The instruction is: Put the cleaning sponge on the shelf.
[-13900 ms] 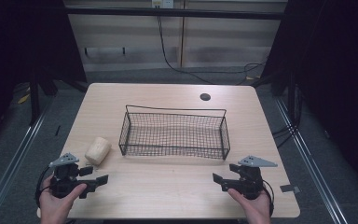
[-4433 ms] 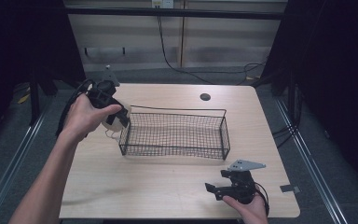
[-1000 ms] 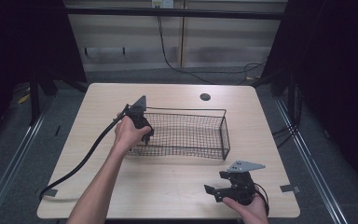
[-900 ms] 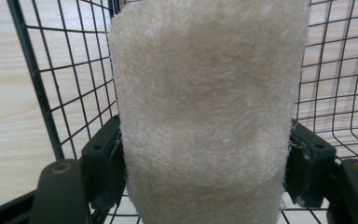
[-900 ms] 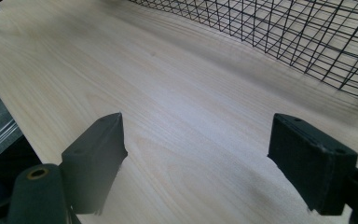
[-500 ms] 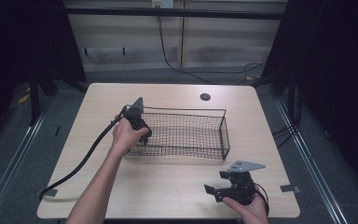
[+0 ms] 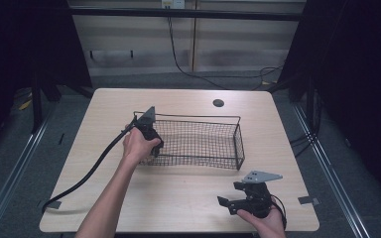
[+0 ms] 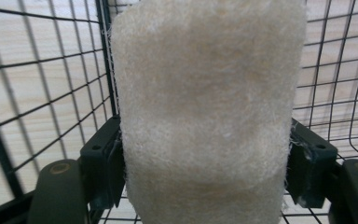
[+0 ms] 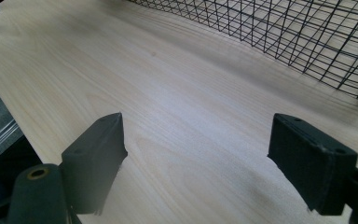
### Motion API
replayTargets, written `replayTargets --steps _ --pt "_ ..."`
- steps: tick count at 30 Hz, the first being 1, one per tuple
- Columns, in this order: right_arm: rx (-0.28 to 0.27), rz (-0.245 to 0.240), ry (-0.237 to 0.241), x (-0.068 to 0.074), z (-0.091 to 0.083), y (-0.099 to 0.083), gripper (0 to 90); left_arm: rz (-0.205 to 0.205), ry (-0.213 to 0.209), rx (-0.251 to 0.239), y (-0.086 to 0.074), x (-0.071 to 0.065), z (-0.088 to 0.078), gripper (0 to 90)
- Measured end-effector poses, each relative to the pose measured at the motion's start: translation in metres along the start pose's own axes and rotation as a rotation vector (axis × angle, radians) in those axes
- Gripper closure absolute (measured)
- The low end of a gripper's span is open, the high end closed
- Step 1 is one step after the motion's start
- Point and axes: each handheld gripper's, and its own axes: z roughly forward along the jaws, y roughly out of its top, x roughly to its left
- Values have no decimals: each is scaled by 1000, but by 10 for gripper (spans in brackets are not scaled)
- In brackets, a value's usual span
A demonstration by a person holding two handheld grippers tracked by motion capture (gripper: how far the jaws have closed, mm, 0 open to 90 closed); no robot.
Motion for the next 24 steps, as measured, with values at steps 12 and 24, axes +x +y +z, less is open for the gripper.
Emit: replayTargets --steps 12,24 --pt "-1 0 0 0 0 0 184 -14 7 4 0 -2 2 244" --pt "-1 -4 2 0 0 0 184 31 -8 -15 -2 0 -7 206"
